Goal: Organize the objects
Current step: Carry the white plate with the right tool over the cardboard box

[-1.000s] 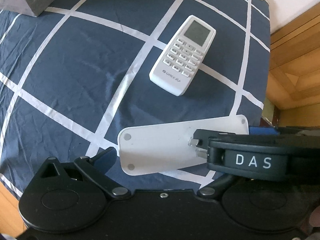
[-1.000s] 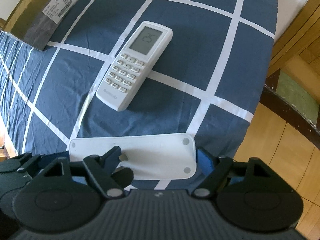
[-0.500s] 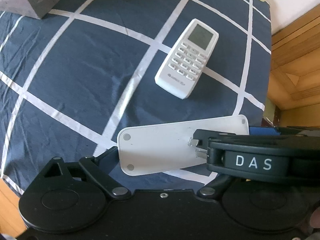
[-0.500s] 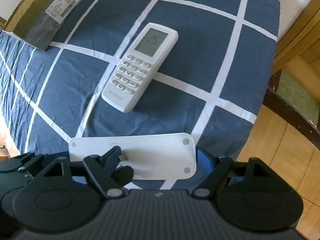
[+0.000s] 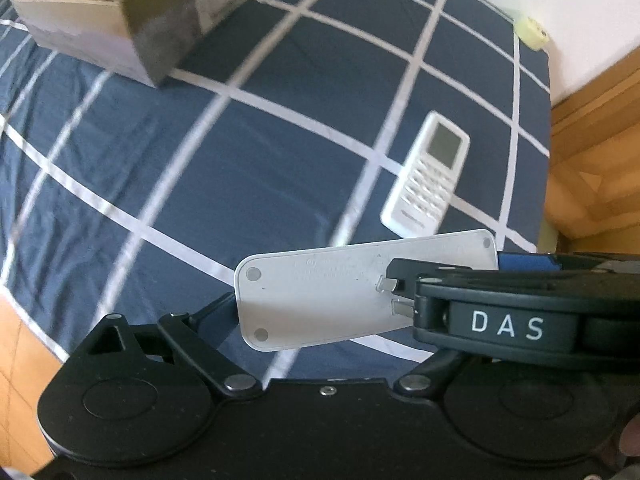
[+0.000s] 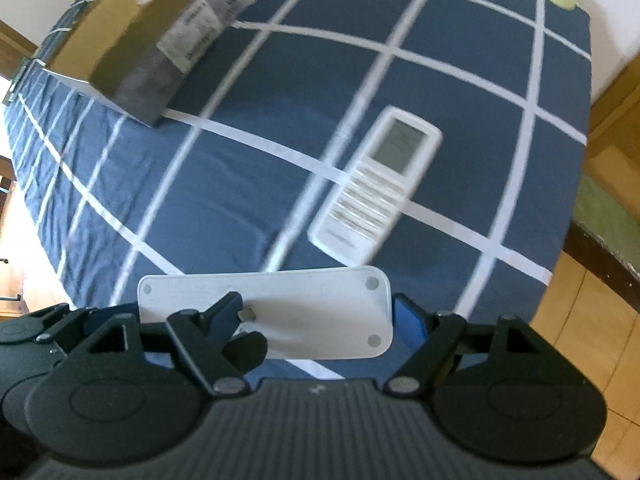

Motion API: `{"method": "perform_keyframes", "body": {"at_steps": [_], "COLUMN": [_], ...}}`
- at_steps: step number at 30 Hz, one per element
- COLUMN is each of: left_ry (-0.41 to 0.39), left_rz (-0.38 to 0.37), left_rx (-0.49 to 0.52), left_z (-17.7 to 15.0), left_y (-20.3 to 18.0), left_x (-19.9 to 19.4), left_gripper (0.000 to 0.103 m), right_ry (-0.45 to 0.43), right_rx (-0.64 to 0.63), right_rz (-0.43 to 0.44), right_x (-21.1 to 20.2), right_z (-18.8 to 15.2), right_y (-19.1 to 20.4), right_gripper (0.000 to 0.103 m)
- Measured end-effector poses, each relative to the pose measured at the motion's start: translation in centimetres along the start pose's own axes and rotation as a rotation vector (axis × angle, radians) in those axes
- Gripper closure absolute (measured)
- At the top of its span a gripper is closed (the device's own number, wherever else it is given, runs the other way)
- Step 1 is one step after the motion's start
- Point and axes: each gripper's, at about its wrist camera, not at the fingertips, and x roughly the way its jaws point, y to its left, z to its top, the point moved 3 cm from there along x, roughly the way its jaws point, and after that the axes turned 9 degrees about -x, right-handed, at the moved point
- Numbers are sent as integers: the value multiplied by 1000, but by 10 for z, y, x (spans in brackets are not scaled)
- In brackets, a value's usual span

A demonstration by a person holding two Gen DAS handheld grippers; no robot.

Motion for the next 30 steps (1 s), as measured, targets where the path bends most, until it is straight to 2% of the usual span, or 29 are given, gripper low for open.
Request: {"method": "perform_keyframes", "body": {"at_steps": [19,30], "left_ry": [-75,-125], "left_rz": [-11,-2], "left_rx": [79,65], "left_z": [59,104], "left_y": [127,201], "left_x": [-80,-106], "left_gripper": [9,9], "right_ry": [-101,-142], "right_rx": [30,-6], "right_rz": [-13,0], "right_x": [-20,-10], "right_z": [54,99], "right_y": [153,235], "right_gripper": [23,23]}}
